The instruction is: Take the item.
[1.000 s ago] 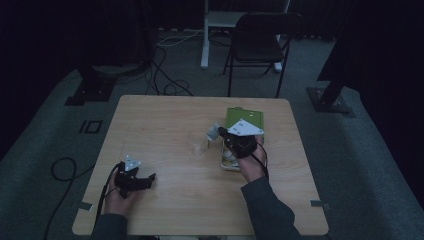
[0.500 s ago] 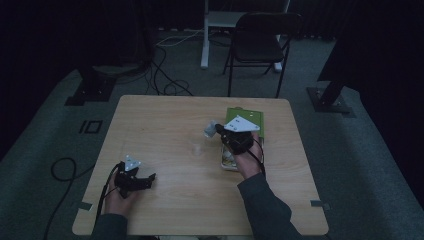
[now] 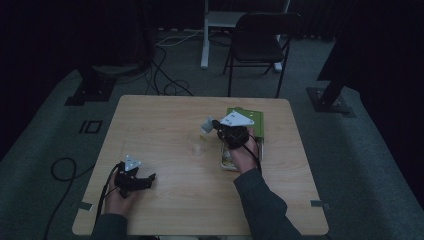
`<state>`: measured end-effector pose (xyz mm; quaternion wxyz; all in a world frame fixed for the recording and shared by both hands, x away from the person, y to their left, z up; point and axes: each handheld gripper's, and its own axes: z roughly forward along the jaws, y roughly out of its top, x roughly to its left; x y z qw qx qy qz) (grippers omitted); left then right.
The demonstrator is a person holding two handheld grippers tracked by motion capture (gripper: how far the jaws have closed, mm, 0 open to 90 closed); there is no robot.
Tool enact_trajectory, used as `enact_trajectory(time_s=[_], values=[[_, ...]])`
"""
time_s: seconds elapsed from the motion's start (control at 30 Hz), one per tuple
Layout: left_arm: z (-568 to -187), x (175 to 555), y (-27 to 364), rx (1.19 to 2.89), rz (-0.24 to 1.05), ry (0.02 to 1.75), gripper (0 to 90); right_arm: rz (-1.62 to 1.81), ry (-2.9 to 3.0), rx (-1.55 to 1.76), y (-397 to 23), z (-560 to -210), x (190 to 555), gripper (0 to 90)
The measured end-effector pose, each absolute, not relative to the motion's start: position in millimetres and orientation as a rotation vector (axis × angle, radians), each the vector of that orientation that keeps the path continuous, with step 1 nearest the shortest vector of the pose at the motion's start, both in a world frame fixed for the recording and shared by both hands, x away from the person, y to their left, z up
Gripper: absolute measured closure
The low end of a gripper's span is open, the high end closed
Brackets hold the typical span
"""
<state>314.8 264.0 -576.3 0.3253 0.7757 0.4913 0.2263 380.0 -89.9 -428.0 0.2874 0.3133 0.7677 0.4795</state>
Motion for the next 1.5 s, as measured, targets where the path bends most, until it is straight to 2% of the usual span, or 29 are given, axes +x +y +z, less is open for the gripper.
enact_trajectory(time_s=[1.2, 1.23, 1.27, 1.3, 1.5], values=[[-576.3, 314.8, 264.1, 2.035, 0.593, 1.288, 15.4, 1.153, 2.131, 0.825, -55.7, -453.3, 405.1, 90.0], [-576.3, 314.8, 264.1, 2.035, 0.593, 1.288, 15.4, 1.158, 2.138, 0.817, -54.8, -453.4, 405.2, 85.6], [-576.3, 314.8, 264.0, 2.034, 0.593, 1.288, 15.4, 1.158, 2.138, 0.817, -54.8, -453.4, 405.2, 85.6], [-576.2, 314.8, 264.1, 2.035, 0.593, 1.288, 15.4, 1.180, 2.145, 0.816, -53.6, -453.1, 404.7, 71.1], [-576.3, 314.8, 264.1, 2.035, 0.593, 1.287, 15.4, 1.201, 2.125, 0.826, -58.3, -448.7, 400.3, 66.7]])
